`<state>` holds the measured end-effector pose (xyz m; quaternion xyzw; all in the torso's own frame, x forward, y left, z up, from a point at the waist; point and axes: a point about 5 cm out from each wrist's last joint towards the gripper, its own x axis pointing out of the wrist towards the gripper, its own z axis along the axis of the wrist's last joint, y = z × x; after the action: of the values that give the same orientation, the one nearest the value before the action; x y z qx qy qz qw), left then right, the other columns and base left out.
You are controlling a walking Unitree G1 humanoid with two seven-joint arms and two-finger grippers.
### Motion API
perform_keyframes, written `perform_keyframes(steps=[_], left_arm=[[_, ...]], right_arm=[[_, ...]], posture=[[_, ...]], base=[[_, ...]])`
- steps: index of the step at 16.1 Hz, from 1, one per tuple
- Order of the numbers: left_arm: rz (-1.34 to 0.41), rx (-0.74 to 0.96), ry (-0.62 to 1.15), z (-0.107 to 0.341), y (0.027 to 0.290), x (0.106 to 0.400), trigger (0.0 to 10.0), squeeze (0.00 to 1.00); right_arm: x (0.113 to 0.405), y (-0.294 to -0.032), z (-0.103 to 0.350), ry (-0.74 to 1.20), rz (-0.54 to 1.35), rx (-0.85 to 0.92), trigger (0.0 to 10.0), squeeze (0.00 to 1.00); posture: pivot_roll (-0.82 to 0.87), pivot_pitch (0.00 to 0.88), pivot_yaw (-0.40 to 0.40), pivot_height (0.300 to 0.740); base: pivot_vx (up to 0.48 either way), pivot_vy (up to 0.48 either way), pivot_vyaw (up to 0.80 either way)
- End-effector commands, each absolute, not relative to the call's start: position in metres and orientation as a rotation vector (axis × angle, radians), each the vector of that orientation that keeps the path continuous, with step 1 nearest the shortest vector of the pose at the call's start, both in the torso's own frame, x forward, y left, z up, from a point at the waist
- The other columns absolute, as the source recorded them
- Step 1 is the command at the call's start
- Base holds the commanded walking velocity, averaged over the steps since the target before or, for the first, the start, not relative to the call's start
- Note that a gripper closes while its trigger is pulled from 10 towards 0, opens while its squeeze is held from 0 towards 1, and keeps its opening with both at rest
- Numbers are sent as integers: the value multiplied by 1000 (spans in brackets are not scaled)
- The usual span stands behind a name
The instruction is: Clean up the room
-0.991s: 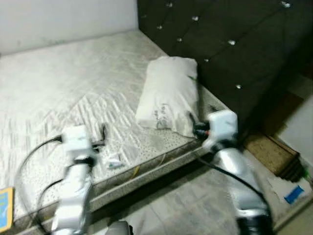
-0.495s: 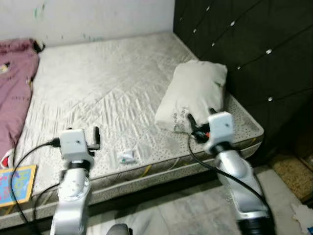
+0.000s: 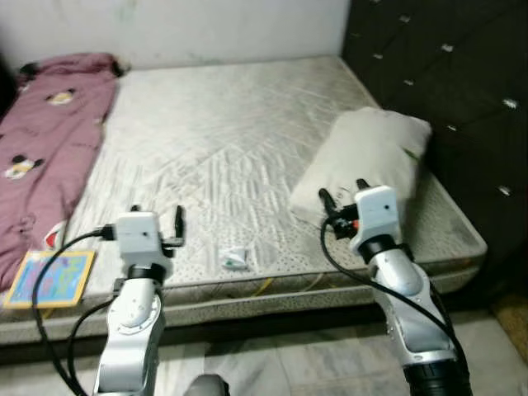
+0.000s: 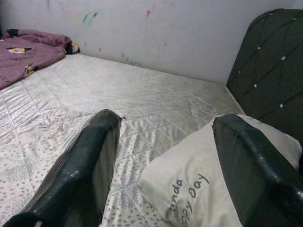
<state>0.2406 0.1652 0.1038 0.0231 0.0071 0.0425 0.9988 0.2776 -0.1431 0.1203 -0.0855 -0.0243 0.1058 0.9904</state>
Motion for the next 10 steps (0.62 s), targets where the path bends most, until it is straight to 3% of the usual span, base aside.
perform_keyframes(steps=[1, 5, 10], left_arm=[[96, 41, 16, 104, 169, 241, 10000, 0], [85, 34, -4, 107, 169, 245, 10000, 0], [68, 23, -8, 107, 168, 247, 10000, 0]], right_arm=[[279, -141, 121, -49, 222, -160, 10000, 0], [284, -137, 123, -66, 228, -168, 10000, 0], [287, -133, 123, -74, 238, -166, 10000, 0]], posture=[[-49, 0, -10, 740], [-55, 0, -1, 740], [-54, 0, -3, 740]], base=[[0, 0, 0], [60, 0, 0], [268, 0, 415]])
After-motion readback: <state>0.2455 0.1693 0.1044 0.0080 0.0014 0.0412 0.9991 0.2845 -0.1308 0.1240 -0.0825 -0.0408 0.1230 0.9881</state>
